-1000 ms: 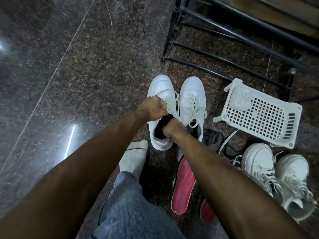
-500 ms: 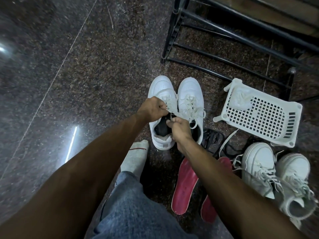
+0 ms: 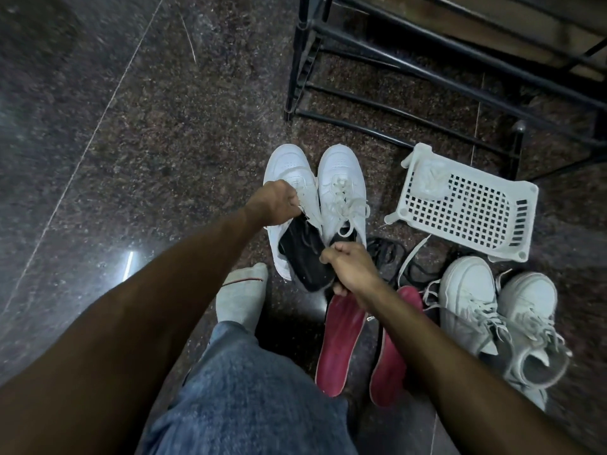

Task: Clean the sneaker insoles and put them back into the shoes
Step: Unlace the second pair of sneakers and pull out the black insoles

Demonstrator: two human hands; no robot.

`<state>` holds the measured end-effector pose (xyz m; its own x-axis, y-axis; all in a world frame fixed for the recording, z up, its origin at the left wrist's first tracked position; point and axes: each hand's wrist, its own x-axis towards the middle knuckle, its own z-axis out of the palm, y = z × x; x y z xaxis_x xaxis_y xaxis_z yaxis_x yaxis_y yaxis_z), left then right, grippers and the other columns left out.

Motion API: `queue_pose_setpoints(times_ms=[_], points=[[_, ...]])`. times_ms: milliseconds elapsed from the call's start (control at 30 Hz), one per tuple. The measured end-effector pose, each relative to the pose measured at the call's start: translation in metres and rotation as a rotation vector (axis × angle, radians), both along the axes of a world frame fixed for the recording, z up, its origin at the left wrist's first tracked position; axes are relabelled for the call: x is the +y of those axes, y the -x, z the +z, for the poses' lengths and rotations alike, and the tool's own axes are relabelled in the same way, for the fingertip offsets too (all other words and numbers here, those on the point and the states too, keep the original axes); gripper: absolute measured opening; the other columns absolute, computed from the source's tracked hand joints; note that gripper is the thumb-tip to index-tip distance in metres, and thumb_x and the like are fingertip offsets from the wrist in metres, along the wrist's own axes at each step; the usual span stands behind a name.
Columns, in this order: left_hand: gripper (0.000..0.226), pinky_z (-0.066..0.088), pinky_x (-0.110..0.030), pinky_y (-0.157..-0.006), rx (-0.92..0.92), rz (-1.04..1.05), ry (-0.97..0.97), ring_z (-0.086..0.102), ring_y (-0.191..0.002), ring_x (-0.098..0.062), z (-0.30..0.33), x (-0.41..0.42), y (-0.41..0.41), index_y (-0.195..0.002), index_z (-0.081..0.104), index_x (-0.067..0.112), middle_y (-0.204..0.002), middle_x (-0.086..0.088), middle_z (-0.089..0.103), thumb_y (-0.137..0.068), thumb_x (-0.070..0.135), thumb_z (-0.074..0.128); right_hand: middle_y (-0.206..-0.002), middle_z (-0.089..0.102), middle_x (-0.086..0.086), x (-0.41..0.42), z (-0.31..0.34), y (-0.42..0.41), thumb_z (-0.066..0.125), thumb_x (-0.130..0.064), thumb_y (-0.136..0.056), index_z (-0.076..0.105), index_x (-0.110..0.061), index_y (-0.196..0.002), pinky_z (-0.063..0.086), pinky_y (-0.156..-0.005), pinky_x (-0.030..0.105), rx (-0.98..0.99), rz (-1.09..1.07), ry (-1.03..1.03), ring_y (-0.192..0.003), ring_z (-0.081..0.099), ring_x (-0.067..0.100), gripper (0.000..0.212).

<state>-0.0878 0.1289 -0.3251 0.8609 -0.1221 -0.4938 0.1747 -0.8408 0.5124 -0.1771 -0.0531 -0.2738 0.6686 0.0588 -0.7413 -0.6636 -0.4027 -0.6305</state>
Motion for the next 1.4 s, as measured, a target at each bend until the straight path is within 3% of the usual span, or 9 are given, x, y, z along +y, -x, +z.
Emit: queue_pose_setpoints(times_ms=[233,367,567,667,900,1067,1167,1300,1400], points=[[0.016,0.046,-0.029,-0.068,0.011,-0.143,-0.175,0.059,-0.084,-0.027,0.023,-0.009,-0.008,-0.068,0.058,0.012,-0.087,-0.009,0.064,-0.083,0.019,0.06,-0.057,0.04,0.014,-0.05,0.038,0.016,0.061,-0.013,-0.067,0.052,-0.017,-0.052,0.035,-0.04,0.023,-0.045,0.093,-0.131,-0.036,0.039,0.021,0.018],[0.027,0.051,-0.038,-0.089,-0.036,-0.299,-0.331,0.059,-0.106,-0.034,0.028,-0.009,-0.008,-0.108,0.065,0.003,-0.117,-0.015,0.062,-0.09,0.02,0.054,-0.05,0.034,0.004,-0.087,0.052,0.036,0.06,-0.013,-0.052,0.044,-0.02,-0.043,0.024,-0.047,0.023,-0.092,0.115,-0.262,-0.048,0.03,0.015,0.02],[0.028,0.05,-0.04,-0.091,-0.039,-0.379,-0.459,0.061,-0.106,-0.033,0.05,0.005,-0.015,-0.114,0.065,0.007,-0.117,-0.014,0.064,-0.093,0.021,0.052,-0.05,0.054,-0.011,-0.139,0.027,0.099,0.064,0.007,-0.079,0.066,-0.02,-0.055,0.035,-0.052,0.014,0.094,0.39,-0.206,-0.05,0.047,-0.004,0.036],[0.037,0.04,-0.033,-0.103,0.025,-0.494,-0.375,0.053,-0.121,-0.028,0.077,0.012,-0.023,-0.129,0.059,0.012,-0.133,-0.011,0.057,-0.093,0.023,0.061,-0.056,0.062,-0.017,-0.145,-0.002,0.127,0.063,0.011,-0.083,0.07,-0.002,-0.082,0.04,-0.056,0.01,0.169,0.434,-0.12,-0.054,0.054,-0.008,0.014],[0.041,0.037,-0.032,-0.103,0.141,-0.632,-0.476,0.052,-0.125,-0.027,0.128,0.013,-0.027,-0.133,0.056,0.01,-0.135,-0.01,0.056,-0.094,0.024,0.061,-0.056,0.053,-0.01,-0.093,-0.042,0.166,0.065,0.006,-0.085,0.061,-0.013,-0.075,0.041,-0.049,0.015,0.176,0.215,-0.028,-0.052,0.049,0.0,0.022],[0.044,0.042,-0.035,-0.098,0.267,-0.757,-0.551,0.055,-0.119,-0.032,0.089,-0.018,0.019,-0.126,0.06,0.006,-0.13,-0.016,0.059,-0.093,0.034,0.059,-0.068,0.056,0.0,-0.05,-0.067,0.181,0.066,-0.005,-0.085,0.057,-0.013,-0.078,0.039,-0.053,0.016,0.144,0.291,0.089,-0.068,0.054,0.014,0.015],[0.06,0.043,-0.041,-0.103,0.272,-0.642,-0.586,0.049,-0.129,-0.03,0.047,-0.03,0.061,-0.139,0.045,0.011,-0.143,-0.01,0.049,-0.09,0.044,0.06,-0.076,0.064,0.006,-0.035,-0.08,0.194,0.065,-0.012,-0.087,0.064,-0.015,-0.078,0.055,-0.061,0.03,0.222,0.282,0.161,-0.077,0.066,0.026,0.009],[0.038,0.046,-0.04,-0.092,0.105,-0.33,-0.577,0.056,-0.12,-0.033,0.023,-0.031,0.092,-0.134,0.043,0.022,-0.137,-0.009,0.054,-0.098,0.028,0.046,-0.093,0.065,0.014,-0.018,-0.086,0.2,0.057,-0.01,-0.092,0.064,-0.008,-0.107,0.059,-0.055,0.036,0.283,0.218,0.13,-0.075,0.068,0.033,0.017],[0.032,0.047,-0.039,-0.089,0.02,-0.226,-0.59,0.059,-0.115,-0.031,0.019,-0.023,0.086,-0.131,0.048,0.023,-0.13,-0.009,0.059,-0.099,0.024,0.043,-0.096,0.062,0.016,-0.007,-0.089,0.2,0.055,-0.008,-0.092,0.059,-0.009,-0.108,0.059,-0.063,0.049,0.279,0.201,0.131,-0.081,0.068,0.041,0.017]])
